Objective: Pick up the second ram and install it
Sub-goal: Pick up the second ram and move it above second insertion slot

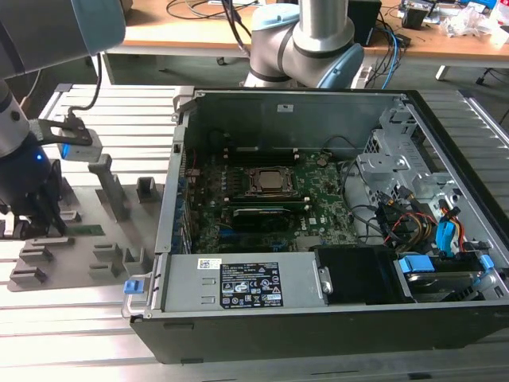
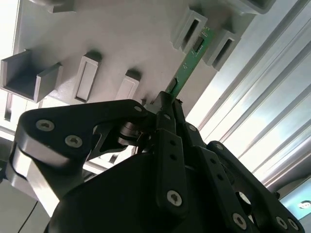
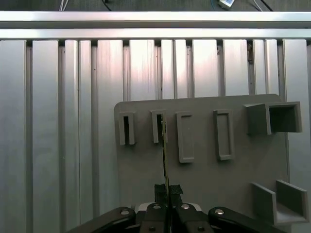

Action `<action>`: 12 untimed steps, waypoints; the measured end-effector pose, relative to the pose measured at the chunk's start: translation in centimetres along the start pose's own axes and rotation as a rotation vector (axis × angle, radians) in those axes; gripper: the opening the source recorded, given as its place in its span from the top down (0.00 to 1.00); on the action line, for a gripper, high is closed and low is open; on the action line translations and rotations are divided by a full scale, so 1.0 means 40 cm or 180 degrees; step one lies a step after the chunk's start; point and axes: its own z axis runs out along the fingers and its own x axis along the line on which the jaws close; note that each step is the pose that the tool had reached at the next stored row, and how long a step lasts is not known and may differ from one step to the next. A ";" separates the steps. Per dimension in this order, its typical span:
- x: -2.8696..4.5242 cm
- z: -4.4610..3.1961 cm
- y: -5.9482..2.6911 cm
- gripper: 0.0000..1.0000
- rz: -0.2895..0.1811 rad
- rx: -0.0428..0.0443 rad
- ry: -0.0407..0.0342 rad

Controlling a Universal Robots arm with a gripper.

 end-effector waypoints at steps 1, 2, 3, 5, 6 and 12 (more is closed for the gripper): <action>0.000 -0.002 0.000 0.86 0.0000 0.0000 0.0000; 0.000 -0.005 0.000 0.86 0.0000 0.0000 0.0000; 0.000 -0.011 0.000 0.86 0.0000 0.0000 0.0000; 0.000 -0.017 0.001 0.86 0.0000 0.0000 0.0000; -0.001 -0.020 0.001 0.86 0.0000 0.0000 0.0000; -0.001 -0.035 0.002 0.86 0.0000 0.0001 -0.0001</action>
